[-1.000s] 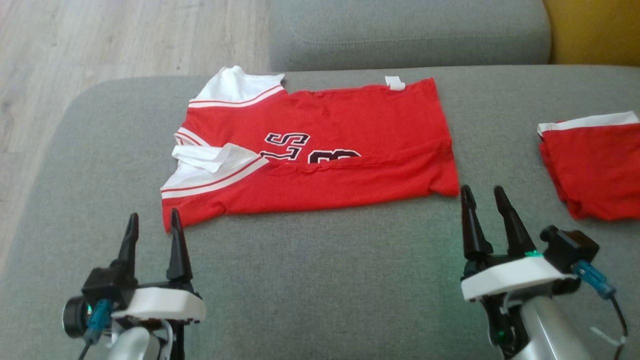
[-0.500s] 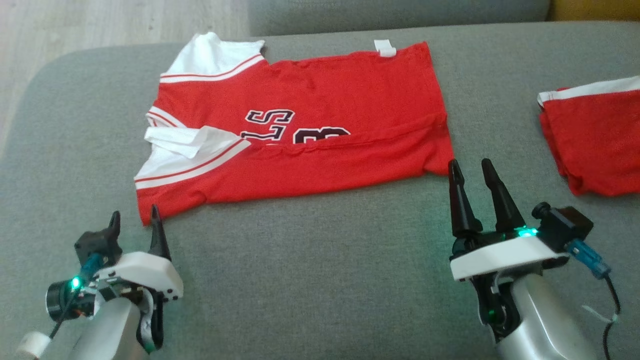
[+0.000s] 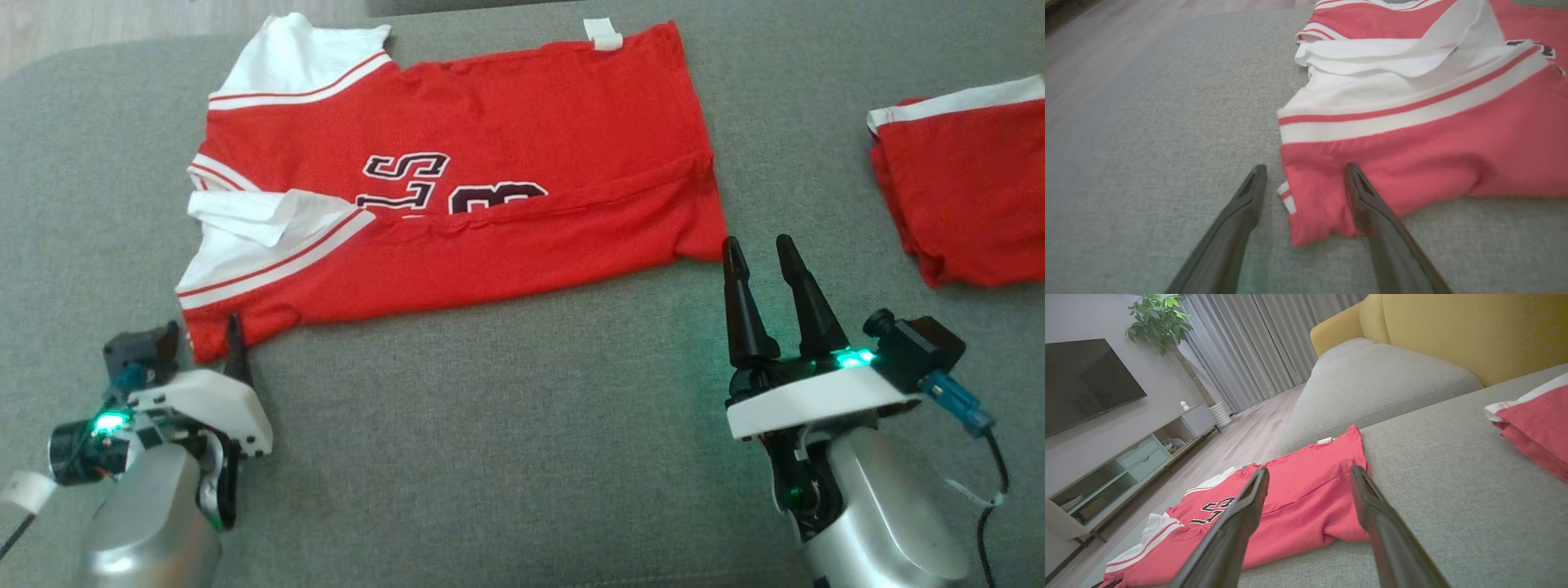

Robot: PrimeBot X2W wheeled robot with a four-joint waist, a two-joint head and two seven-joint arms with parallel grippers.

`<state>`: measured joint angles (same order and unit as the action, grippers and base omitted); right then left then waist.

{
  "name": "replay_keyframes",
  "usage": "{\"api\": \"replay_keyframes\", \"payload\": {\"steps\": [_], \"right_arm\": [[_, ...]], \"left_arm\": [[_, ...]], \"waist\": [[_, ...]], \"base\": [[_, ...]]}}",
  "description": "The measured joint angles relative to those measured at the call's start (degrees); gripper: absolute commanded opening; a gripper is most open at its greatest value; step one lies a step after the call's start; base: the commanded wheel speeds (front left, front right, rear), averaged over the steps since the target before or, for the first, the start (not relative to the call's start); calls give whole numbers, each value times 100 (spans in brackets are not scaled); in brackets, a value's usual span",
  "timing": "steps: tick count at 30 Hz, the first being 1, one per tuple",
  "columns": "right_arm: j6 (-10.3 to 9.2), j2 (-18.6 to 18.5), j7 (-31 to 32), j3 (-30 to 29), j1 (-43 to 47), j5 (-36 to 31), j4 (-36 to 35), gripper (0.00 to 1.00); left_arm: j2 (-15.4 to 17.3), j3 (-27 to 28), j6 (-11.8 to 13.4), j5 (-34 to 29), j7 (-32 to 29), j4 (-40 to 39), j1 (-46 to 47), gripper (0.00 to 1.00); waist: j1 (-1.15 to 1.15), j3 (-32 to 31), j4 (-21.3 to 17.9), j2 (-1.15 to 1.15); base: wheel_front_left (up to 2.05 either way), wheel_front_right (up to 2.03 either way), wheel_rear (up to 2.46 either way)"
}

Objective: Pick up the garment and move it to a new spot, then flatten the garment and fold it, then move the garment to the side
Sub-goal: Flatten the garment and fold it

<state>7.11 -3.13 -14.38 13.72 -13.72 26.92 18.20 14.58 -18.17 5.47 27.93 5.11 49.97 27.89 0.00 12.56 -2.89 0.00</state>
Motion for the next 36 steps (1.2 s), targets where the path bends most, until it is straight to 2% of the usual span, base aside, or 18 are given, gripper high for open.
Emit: {"api": "replay_keyframes", "payload": {"steps": [7, 10, 11, 12, 13, 18, 23, 29, 36], "right_arm": [[0, 0, 0, 16, -136, 31, -35, 100], [0, 0, 0, 26, -143, 32, -35, 100], [0, -1, 0, 26, -143, 32, -35, 100], [0, -1, 0, 26, -143, 32, -34, 100], [0, -1, 0, 26, -143, 32, -33, 100], [0, -1, 0, -22, -141, 29, 19, 100], [0, 0, 135, -242, -197, -296, 563, 100], [0, 2, 798, -751, -820, -1043, 1162, 100], [0, -2, 1549, -1428, -1369, -1841, 2348, 100]], "left_arm": [[38, -7, -102, 41, -3, 407, 322, 100], [45, -32, -257, 60, -149, 604, 450, 100], [51, -41, -322, 93, -211, 668, 499, 78], [52, -57, -385, 99, -250, 711, 537, 18], [46, -69, -428, 99, -257, 742, 570, 0], [-11, -125, -447, 98, -29, 816, 589, 0], [-80, -269, -366, -81, 657, 494, 589, 0], [-124, -486, -396, -339, 860, -193, 589, 0], [-125, -617, -394, -434, 894, -806, 582, 0]], "waist": [[0, 101, -52, 0], [-1, 105, -59, 0], [0, 99, -59, 0], [0, 89, -57, 0], [0, 75, -53, 0], [0, -9, 1, 0], [-1, -145, 224, 0], [-1, -210, 491, 0], [0, -143, 697, 0]], "base": [[0, 0, 0], [0, 0, 0], [0, 0, 0], [0, 0, 0], [0, 0, 0], [0, 0, 0], [0, 0, 0], [0, 0, 0], [0, 0, 0]]}}
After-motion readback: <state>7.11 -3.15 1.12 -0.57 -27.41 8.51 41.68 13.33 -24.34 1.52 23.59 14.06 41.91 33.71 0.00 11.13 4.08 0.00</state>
